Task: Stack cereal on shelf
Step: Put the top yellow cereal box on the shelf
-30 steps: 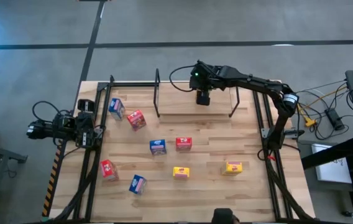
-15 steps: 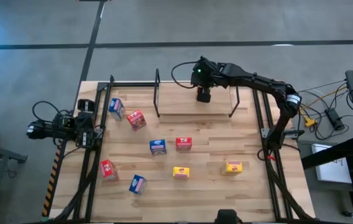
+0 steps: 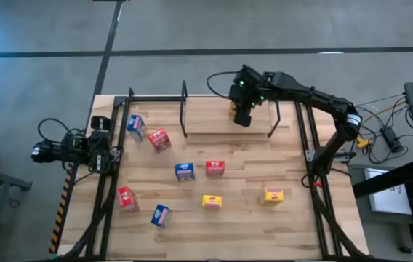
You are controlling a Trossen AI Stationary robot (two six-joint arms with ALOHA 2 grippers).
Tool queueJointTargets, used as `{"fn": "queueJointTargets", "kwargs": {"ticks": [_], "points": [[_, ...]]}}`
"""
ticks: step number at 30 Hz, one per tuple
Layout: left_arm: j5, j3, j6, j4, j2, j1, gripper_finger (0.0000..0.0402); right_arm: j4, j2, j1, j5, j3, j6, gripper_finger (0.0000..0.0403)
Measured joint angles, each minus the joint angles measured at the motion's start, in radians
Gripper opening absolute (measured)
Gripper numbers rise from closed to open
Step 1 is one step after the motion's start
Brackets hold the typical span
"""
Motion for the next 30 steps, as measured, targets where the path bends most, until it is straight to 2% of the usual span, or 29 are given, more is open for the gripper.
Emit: {"fn": "queueJointTargets", "kwargs": {"ticks": [3, 5, 8, 13, 19, 25, 30], "points": [[0.000, 0.000, 0.000, 0.000, 0.000, 0.000, 0.0000, 0.043, -0.010, 0.016, 0.004, -0.089, 0.031, 0.0032], [0.000, 0.000, 0.000, 0.001, 0.000, 0.000, 0.0000, 0.092, -0.011, 0.023, 0.013, -0.155, 0.053, 0.0015], [0.000, 0.000, 0.000, 0.002, 0.000, 0.000, 0.0000, 0.196, -0.010, 0.034, 0.049, -0.259, 0.076, 0.0013], [0.000, 0.000, 0.000, 0.003, 0.000, 0.000, 0.0000, 0.330, -0.009, 0.070, 0.274, -0.405, 0.058, 0.0012], [0.000, 0.000, 0.000, 0.004, 0.000, 0.000, 0.0000, 0.463, -0.010, 0.124, 0.417, -0.516, 0.056, 0.0012], [0.000, 0.000, 0.000, 0.005, 0.000, 0.000, 0.0000, 0.662, -0.051, 0.196, 0.503, -0.656, 0.033, 0.0012], [0.000, 0.000, 0.000, 0.006, 0.000, 0.000, 0.0000, 0.977, -0.154, 0.205, 0.539, -0.848, -0.008, 0.0010]]}}
